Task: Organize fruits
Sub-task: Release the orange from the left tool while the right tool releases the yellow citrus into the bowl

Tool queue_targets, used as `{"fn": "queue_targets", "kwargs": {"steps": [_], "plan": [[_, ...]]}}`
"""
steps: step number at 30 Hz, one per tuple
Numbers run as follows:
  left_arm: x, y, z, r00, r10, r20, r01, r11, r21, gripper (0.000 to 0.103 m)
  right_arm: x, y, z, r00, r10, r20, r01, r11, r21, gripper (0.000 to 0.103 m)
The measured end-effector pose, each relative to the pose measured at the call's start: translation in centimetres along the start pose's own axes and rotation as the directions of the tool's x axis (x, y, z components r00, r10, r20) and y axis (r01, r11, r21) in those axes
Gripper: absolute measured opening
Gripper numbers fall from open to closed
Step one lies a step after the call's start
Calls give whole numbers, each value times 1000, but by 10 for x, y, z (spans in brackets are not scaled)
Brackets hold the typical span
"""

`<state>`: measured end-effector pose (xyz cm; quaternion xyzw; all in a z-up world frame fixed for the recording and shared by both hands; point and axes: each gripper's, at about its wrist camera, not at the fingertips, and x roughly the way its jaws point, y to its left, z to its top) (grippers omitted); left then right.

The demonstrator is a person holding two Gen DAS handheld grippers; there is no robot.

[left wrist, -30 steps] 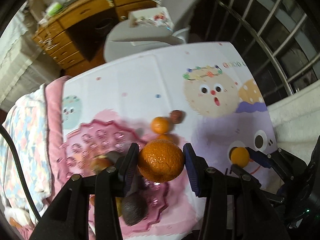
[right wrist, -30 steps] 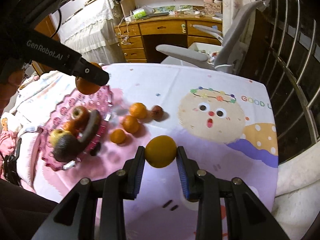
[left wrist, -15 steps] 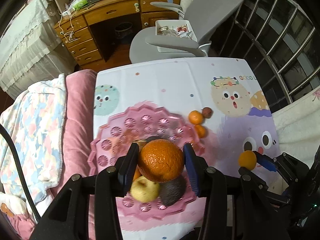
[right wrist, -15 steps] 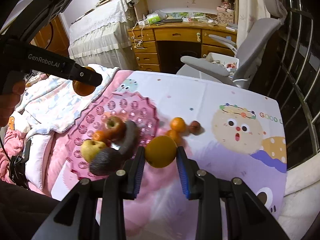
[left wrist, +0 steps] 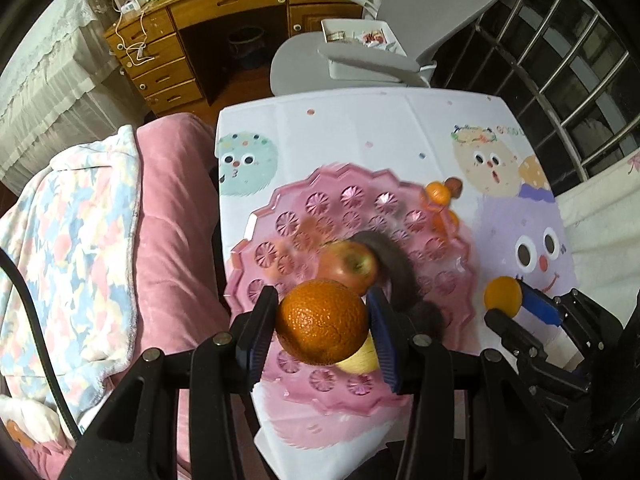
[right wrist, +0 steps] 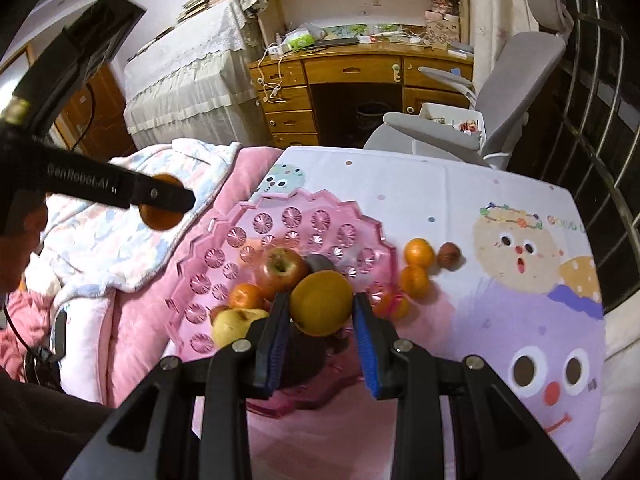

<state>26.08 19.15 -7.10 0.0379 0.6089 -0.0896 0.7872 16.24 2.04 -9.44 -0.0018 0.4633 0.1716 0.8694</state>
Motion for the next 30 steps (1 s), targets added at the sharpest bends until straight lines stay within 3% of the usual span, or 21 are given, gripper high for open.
{"fn": "queue_targets", "kwargs": {"steps": [8, 18, 21, 24, 30], "plan": [[23, 37, -8, 999, -37, -27, 37, 999, 4, 44, 30, 28, -3, 999, -20, -27, 22, 997, 78, 32], [41, 48, -21, 994, -92, -66, 95, 995, 35, 45, 48, 51, -5, 999, -22, -48, 28, 991, 130, 32], [35, 50, -20, 994, -103, -45, 105, 994, 39, 63, 50, 52, -2, 998, -31, -59, 40, 987, 153, 35], [28, 52, -19, 994, -104, -25, 105, 994, 42, 65, 48, 52, 0, 997, -41, -61, 50, 985, 165, 44], [15, 52, -19, 994, -113, -1, 113, 993, 36, 73, 38, 46, -2, 997, -49, -59, 59, 979, 196, 44]]}}
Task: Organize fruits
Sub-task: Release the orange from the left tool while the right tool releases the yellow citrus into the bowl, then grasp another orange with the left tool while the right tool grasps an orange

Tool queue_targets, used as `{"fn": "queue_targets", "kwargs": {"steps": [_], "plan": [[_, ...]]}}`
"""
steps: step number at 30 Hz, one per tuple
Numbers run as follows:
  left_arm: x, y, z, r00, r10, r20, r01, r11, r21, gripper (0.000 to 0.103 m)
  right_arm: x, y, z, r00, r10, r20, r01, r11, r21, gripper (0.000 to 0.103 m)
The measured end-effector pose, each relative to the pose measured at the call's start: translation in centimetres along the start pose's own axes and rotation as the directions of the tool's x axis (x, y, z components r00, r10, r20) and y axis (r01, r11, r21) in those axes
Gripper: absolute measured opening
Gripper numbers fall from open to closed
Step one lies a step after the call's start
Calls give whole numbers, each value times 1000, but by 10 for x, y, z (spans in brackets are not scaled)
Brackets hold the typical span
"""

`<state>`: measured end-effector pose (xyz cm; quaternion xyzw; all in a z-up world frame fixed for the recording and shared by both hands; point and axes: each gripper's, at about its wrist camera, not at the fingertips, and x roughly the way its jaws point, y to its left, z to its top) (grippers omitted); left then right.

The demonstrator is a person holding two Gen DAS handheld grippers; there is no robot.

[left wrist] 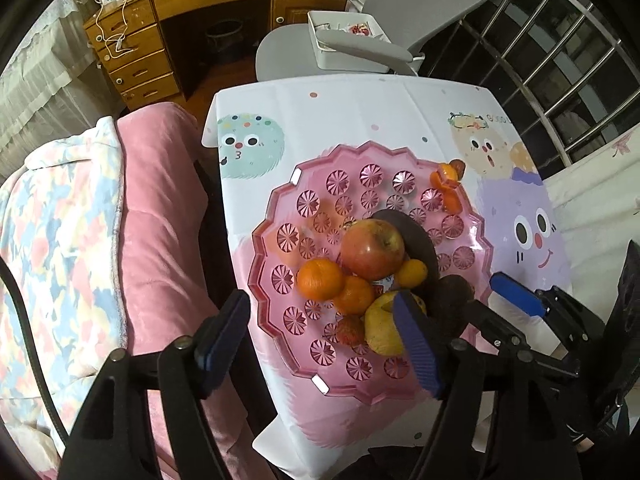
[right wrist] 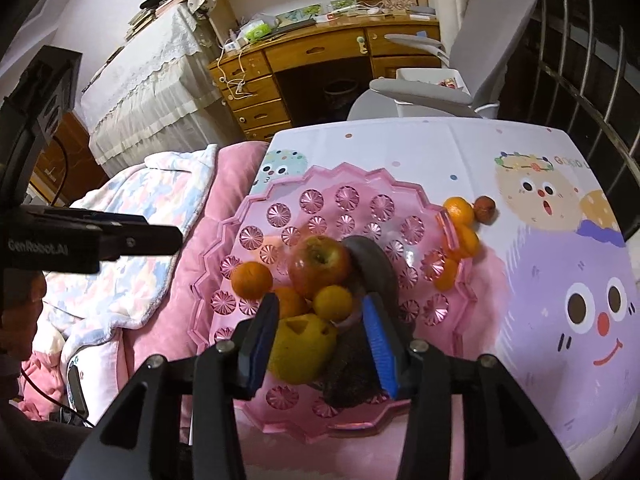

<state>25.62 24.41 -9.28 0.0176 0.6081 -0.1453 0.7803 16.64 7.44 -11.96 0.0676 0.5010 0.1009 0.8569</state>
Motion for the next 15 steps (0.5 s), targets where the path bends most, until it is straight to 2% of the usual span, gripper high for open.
{"fn": "queue_targets", "kwargs": {"steps": [5, 15], "plan": [[-6, -10, 3, 1000, -14, 7, 14, 1000, 16, 79, -5, -10, -7, 1000, -15, -23, 16, 999, 39, 44], [-14, -47, 22, 999, -41, 30, 39, 997, 68, 80, -16, -48, -17, 997, -32, -74, 44, 986, 161, 46]]}}
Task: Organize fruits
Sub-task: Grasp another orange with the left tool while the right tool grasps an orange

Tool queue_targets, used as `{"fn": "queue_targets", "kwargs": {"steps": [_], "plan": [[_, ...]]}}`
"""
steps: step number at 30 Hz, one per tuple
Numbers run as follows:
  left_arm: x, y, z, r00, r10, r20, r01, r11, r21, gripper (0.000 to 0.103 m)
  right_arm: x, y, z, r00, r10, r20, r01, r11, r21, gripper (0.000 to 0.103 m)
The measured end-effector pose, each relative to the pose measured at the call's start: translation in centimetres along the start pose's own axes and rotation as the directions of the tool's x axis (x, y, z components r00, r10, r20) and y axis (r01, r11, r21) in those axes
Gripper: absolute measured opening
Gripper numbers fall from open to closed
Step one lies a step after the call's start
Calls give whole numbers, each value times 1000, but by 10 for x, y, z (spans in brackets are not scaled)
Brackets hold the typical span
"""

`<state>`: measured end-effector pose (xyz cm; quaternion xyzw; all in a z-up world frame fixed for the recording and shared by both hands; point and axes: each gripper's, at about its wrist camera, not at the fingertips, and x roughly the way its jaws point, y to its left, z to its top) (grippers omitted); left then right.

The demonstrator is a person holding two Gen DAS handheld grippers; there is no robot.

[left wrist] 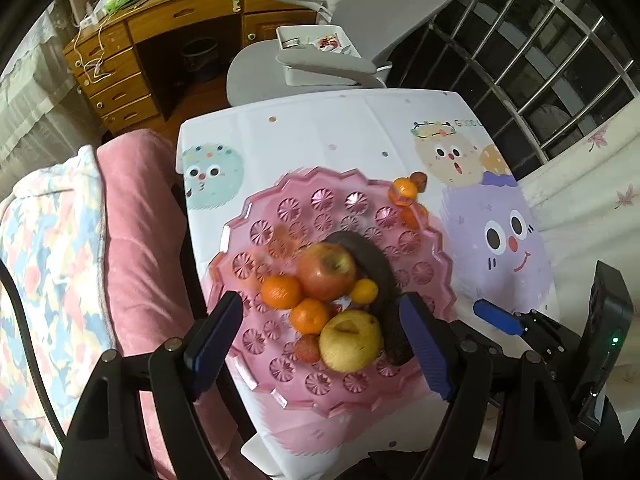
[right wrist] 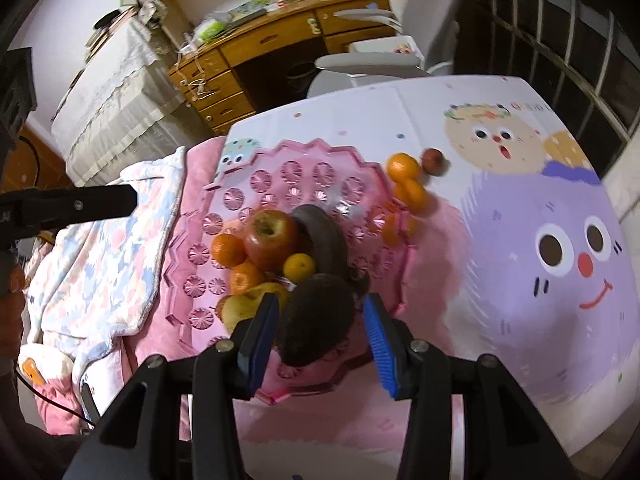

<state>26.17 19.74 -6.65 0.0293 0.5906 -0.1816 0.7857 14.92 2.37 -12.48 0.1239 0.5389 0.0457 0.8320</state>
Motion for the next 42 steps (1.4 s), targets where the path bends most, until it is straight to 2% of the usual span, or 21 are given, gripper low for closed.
{"fn": "queue_targets", "kwargs": {"steps": [2, 4, 15, 24, 33, 42], "plan": [[1, -6, 5, 1000, -2, 3, 2, 1000, 5, 80, -1, -8, 2, 1000, -5, -1, 5, 1000, 18, 51], [2, -15, 11, 1000, 1, 0, -1, 1000, 10, 81, 0, -18, 4, 1000, -3, 1, 3, 999, 39, 53], [26, -54, 52, 999, 32, -30, -31, 999, 37, 81, 15, -72, 28, 999, 52, 4, -52, 989, 136, 53], [68, -84, 102, 997, 31, -68, -28, 999, 41, 81, 43, -103, 54, 993, 114, -22, -109, 981, 159, 53], [130, -109, 143, 991, 19, -132, -13, 999, 51, 81, 77, -119, 73, 989, 148, -21, -148, 989, 16, 53], [203, -127, 150, 962, 25, -271, -7, 998, 65, 81, 106, -121, 75, 981, 196, 5, -193, 968, -160, 53]]}}
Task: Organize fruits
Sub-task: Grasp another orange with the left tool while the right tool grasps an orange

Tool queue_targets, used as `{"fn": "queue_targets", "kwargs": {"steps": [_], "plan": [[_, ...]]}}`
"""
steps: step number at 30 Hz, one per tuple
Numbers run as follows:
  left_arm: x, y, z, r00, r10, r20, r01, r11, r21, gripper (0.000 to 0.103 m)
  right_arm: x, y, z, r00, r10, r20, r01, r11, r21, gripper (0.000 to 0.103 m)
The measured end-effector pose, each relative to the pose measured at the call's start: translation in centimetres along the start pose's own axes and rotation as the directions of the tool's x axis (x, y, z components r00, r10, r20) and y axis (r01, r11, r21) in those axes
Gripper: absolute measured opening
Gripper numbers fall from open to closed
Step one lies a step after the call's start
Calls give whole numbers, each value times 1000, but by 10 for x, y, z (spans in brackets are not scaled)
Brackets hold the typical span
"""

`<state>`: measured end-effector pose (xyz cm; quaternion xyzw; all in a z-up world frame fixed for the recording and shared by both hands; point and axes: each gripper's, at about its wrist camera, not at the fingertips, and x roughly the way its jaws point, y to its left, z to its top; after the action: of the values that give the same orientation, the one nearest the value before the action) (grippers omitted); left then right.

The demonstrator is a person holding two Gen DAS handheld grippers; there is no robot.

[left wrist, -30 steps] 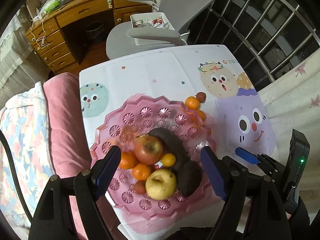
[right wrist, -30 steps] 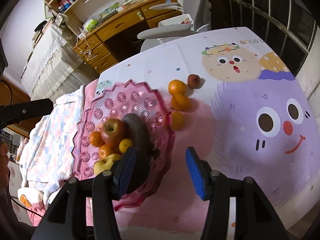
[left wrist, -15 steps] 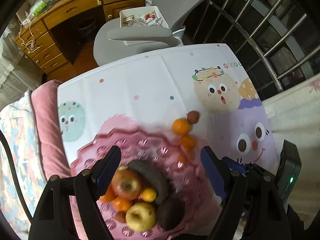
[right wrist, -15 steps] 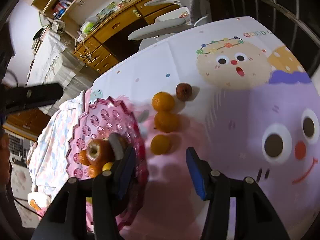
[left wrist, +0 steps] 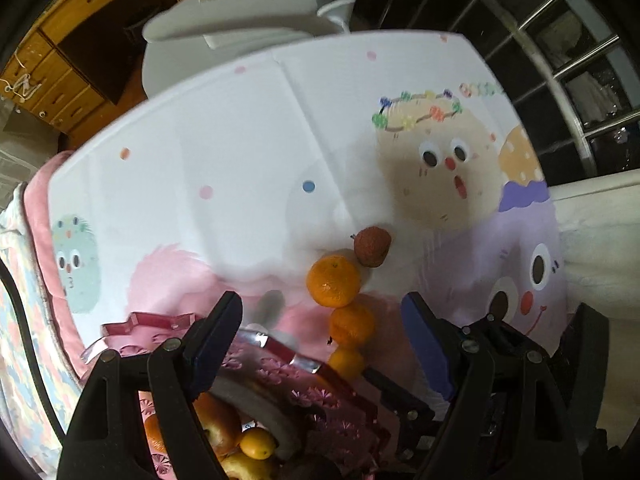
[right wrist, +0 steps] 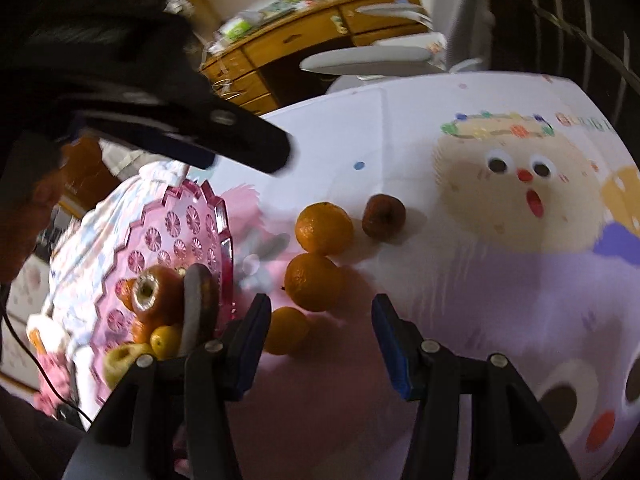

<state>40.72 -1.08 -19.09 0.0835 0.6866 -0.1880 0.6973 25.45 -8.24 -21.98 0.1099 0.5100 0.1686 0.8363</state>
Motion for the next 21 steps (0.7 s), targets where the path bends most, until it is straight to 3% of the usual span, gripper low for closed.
{"fn": "queue_targets", "kwargs": {"steps": [2, 7, 21], "plan": [[12, -3, 3, 1000, 1, -26, -1, 1000, 6, 80, 4, 1, 0, 1000, 1, 1, -1, 999, -47, 53], [34, -10, 6, 997, -4, -77, 4, 1000, 5, 69, 14, -1, -4, 1000, 31, -1, -30, 994, -103, 53], [74, -17, 14, 990, 2, -142, -1, 1000, 11, 42, 26, -15, -3, 994, 103, 28, -102, 994, -28, 51]]}}
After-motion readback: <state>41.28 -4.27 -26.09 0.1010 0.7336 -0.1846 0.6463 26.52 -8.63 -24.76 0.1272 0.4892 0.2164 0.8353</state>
